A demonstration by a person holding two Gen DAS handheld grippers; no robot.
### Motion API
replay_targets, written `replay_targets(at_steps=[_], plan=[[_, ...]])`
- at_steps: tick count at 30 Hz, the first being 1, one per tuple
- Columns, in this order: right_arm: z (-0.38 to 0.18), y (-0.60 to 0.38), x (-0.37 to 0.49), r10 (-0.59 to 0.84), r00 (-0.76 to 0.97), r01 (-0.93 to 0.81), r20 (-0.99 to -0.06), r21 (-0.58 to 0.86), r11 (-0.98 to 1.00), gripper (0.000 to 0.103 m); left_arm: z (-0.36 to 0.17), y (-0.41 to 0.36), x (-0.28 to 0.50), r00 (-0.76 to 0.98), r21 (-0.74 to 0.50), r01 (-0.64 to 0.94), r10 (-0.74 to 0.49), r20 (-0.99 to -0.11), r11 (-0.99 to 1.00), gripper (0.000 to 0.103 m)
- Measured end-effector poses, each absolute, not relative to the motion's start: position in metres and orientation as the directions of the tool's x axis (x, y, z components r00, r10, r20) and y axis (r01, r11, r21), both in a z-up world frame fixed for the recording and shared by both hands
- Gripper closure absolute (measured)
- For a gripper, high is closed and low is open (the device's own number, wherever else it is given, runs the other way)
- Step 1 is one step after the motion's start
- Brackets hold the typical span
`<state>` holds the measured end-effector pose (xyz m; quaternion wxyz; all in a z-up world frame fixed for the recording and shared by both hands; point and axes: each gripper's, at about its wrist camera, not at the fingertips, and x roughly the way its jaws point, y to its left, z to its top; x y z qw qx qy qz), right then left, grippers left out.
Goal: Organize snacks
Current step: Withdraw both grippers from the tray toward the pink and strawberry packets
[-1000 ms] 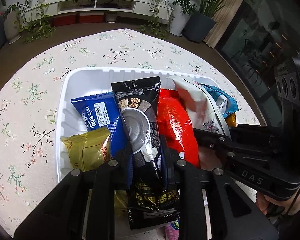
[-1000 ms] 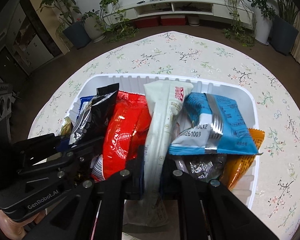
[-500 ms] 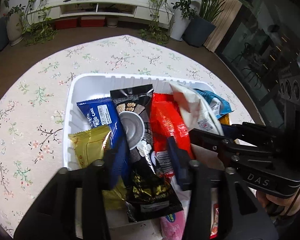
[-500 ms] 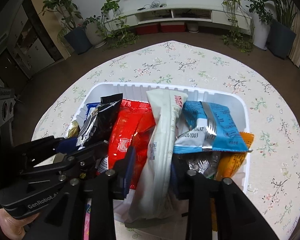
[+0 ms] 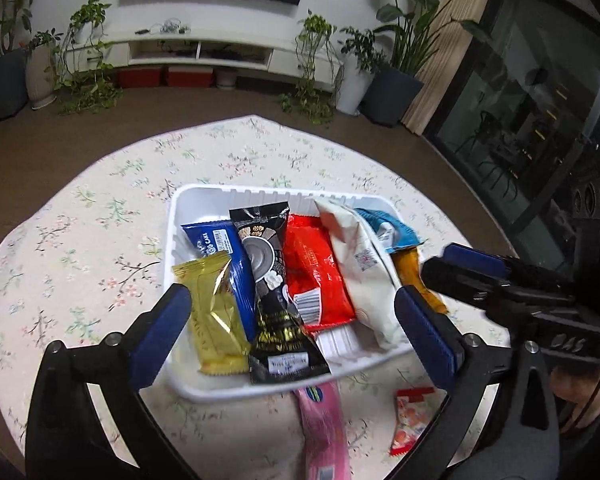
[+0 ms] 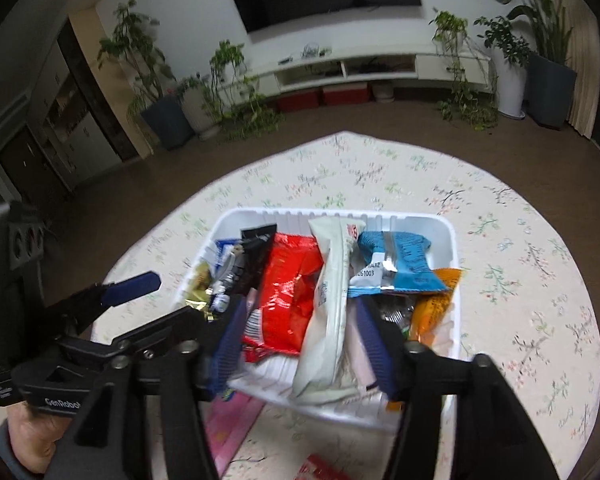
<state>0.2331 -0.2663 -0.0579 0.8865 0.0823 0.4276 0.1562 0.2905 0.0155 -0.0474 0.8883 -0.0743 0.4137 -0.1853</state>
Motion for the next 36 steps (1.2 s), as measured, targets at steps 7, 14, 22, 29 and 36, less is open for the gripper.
replay_targets(at_steps=[7, 14, 22, 29, 36], plan=[[-0.042, -0.281, 0.186, 0.386, 0.632, -0.202, -0.671, 0.338, 0.919, 0.012, -0.043, 0.024, 0.245, 0.602, -0.260, 0.269, -0.372, -0.706, 0.927, 0.000], [-0.049, -0.288, 0.146, 0.393, 0.639, -0.187, -0.661, 0.362, 0.913, 0.012, -0.057, 0.018, 0.200, 0.582, -0.233, 0.274, -0.354, -0.732, 0.933, 0.000], [-0.068, -0.300, 0.115, 0.390, 0.628, -0.139, -0.673, 0.396, 0.908, 0.012, -0.060, 0.012, 0.167, 0.571, -0.187, 0.243, -0.296, -0.766, 0.952, 0.000], [-0.080, -0.309, 0.098, 0.384, 0.620, -0.101, -0.684, 0.415, 0.904, 0.012, -0.062, 0.008, 0.158, 0.563, -0.148, 0.227, -0.254, -0.786, 0.962, 0.000], [-0.087, -0.315, 0.089, 0.369, 0.619, -0.078, -0.693, 0.413, 0.907, 0.012, -0.062, 0.005, 0.154, 0.563, -0.131, 0.227, -0.240, -0.791, 0.965, 0.000]])
